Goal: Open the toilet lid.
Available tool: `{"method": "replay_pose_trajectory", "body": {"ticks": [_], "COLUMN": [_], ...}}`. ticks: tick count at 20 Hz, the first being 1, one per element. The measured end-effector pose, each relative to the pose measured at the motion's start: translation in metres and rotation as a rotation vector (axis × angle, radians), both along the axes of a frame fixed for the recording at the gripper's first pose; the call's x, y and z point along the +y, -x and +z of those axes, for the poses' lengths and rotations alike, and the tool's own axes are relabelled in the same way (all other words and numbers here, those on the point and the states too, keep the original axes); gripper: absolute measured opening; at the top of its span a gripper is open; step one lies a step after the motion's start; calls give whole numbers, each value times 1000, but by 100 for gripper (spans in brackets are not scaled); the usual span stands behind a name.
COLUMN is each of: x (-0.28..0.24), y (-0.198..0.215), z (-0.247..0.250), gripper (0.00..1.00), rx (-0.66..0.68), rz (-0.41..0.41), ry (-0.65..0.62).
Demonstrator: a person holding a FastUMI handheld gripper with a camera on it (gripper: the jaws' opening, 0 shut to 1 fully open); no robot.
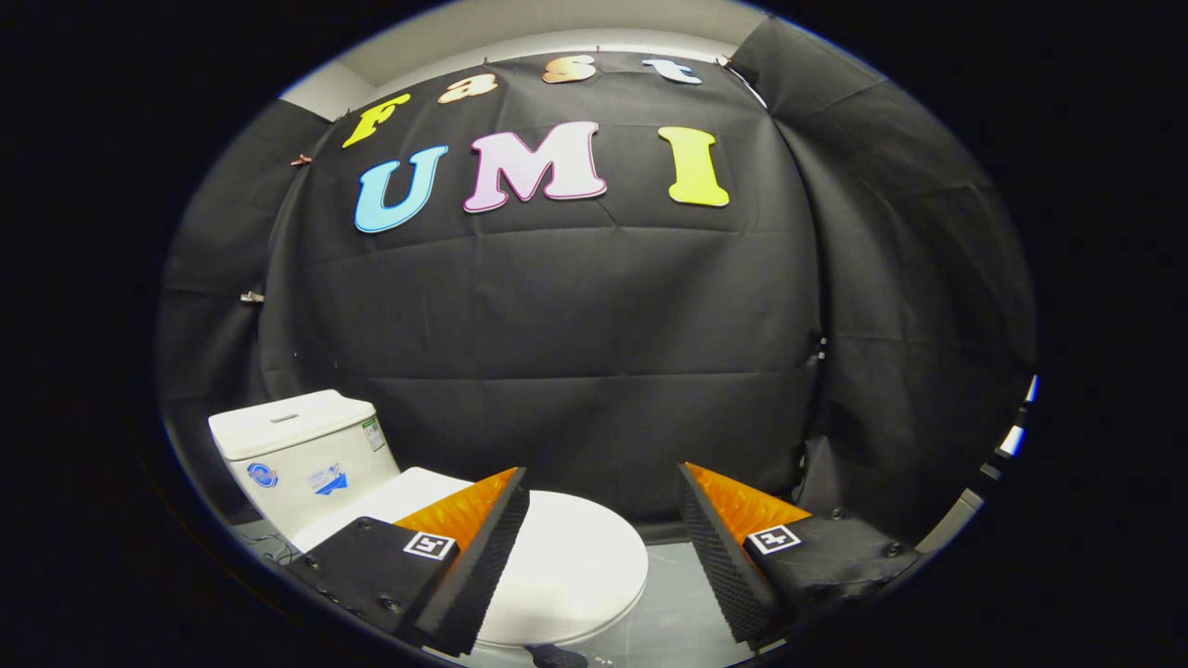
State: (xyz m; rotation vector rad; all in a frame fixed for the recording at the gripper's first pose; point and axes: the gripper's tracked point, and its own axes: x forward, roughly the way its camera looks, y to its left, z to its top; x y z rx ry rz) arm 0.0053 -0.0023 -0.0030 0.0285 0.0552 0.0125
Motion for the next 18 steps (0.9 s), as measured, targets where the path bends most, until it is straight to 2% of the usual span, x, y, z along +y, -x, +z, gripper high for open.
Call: {"method": "replay_pose_trajectory", "body": {"ticks": [4, 8, 11, 16, 18], "x": [-6, -23, -31, -27, -24], "y": [6, 27, 43, 64, 74], "z": [-19, -62, -93, -140, -161], "gripper": [98, 98, 98, 98, 98], "rx": [83, 208, 267, 370, 427], "rz": [26, 21, 4, 18, 23], "ry": [-104, -224, -267, -335, -411]}}
